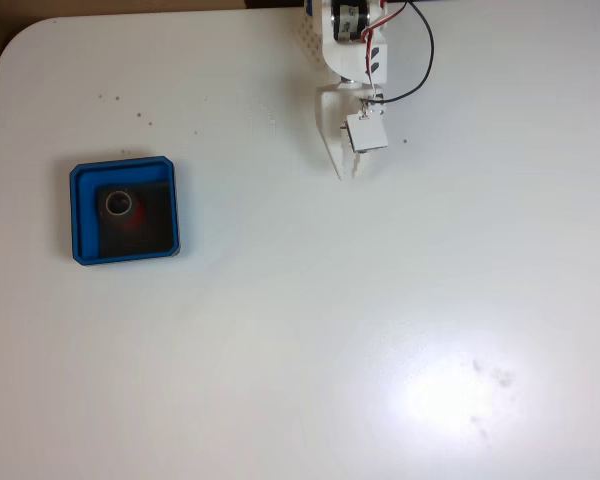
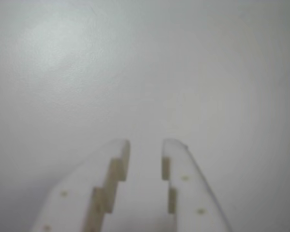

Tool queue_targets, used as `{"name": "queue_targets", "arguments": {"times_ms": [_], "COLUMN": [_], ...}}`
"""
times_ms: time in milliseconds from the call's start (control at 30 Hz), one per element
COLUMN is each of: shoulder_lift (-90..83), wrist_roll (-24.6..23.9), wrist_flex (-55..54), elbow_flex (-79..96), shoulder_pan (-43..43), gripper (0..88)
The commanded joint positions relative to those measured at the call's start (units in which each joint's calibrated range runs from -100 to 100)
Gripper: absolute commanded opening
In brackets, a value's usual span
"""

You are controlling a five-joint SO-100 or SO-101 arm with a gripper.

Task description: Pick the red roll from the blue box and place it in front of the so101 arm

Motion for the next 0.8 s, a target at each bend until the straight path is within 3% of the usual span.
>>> {"name": "queue_targets", "arguments": {"times_ms": [0, 333, 600, 767], "shoulder_lift": [-3.1, -3.1, -3.1, -3.1], "wrist_roll": [0.1, 0.3, 0.3, 0.3], "wrist_flex": [-0.8, -0.8, -0.8, -0.8], "elbow_flex": [0.7, 0.7, 0.7, 0.6], "shoulder_pan": [0.1, 2.7, 41.5, 56.0], "gripper": [0.7, 0.7, 0.7, 0.7]}}
